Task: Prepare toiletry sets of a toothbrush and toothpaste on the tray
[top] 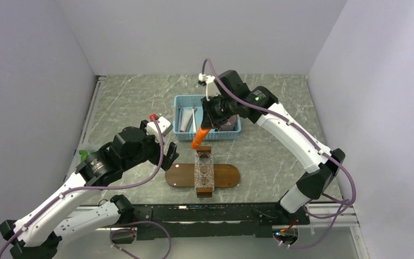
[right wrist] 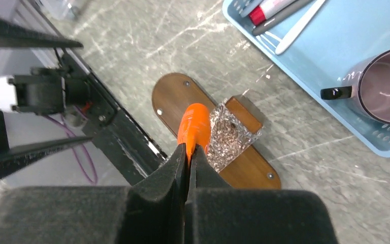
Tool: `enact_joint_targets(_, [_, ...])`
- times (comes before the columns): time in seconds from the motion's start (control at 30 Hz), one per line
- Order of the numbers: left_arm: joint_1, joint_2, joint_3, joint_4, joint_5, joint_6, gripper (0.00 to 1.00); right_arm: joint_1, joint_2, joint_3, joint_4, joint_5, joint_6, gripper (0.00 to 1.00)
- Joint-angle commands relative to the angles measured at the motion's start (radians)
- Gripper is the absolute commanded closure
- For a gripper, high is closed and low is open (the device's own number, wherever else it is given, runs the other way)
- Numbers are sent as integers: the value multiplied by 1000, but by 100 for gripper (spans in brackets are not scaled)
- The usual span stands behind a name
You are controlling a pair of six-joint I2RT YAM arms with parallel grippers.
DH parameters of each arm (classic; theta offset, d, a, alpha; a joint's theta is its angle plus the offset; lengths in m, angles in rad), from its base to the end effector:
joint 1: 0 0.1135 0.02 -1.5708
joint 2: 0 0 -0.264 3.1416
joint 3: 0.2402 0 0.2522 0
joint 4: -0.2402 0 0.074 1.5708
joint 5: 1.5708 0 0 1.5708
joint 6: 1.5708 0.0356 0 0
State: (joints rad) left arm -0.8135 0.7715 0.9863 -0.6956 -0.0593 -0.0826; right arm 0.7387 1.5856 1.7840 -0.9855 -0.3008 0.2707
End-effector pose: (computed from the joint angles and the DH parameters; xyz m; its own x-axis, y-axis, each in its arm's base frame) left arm 0.1076 -0.1108 0.3577 -0.3735 0.2752 -0.8859 0.6608 0.7492 -0.0458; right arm 0.2358 0.2290 0.4081 -0.7179 -0.3084 -0.6241 -0.6286 0.6723 0.3910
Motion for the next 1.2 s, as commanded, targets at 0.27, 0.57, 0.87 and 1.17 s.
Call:
enact_joint_targets(0.27, [-4,-88,-110,60,-130,-80,1,164,-49,13,-62,295,-164,100])
enact_joint_targets(0.57, [-4,-141,-192,77,-157,-110,1,219,-42,-51,-27,391,-150,100])
enact_joint_targets(0.87, [-4,-176,-217,86,-180,-122,1,246,-45,-126,26,438,-121,100])
enact_joint_targets(1.17, [-3,-156,-213,87,-168,-117,1,250,-35,-179,79,429,-104,100])
